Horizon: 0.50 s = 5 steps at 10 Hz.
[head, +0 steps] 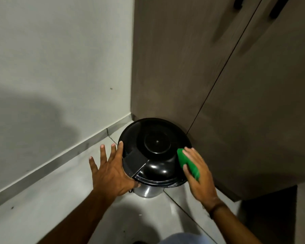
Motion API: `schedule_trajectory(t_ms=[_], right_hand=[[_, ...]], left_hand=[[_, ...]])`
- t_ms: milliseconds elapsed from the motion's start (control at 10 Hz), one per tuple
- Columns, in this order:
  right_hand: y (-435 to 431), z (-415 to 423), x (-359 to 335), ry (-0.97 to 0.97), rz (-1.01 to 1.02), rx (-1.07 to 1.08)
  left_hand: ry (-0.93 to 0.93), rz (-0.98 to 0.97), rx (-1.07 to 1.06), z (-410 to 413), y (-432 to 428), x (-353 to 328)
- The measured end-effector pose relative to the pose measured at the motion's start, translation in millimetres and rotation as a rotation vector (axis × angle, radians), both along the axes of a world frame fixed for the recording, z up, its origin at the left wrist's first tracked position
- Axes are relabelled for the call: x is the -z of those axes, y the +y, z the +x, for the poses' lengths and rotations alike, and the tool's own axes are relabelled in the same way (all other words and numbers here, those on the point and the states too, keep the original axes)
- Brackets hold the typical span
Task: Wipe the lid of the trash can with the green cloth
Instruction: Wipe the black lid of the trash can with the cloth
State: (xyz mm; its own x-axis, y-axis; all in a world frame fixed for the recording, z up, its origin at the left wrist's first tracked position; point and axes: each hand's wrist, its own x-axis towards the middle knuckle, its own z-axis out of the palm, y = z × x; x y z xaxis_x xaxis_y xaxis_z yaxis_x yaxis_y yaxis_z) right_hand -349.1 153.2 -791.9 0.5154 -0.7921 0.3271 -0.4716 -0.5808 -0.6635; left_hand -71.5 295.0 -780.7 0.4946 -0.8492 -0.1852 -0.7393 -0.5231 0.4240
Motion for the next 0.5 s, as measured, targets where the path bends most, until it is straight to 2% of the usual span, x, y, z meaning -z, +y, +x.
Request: schedule_trajectory(t_ms=[100,300,400,500], right_hand=[[-54,30,-28,0.033,0.136,0.031],[-135,148,-81,0.494,0.216,-0.105],[-136,191,-89,0.559,0.257,-0.254],[-111,203,-108,0.447,0.523,-0.354]], left_hand=[[-0.035,-0.009,-0.017,-1,-1,3],[-0.03,0.169,0.004,-3,-6,-13],[-0.013,0.087,-0.065,-13,-12,-44],[0.024,-0.038,-0.314,-5,-28,-65]])
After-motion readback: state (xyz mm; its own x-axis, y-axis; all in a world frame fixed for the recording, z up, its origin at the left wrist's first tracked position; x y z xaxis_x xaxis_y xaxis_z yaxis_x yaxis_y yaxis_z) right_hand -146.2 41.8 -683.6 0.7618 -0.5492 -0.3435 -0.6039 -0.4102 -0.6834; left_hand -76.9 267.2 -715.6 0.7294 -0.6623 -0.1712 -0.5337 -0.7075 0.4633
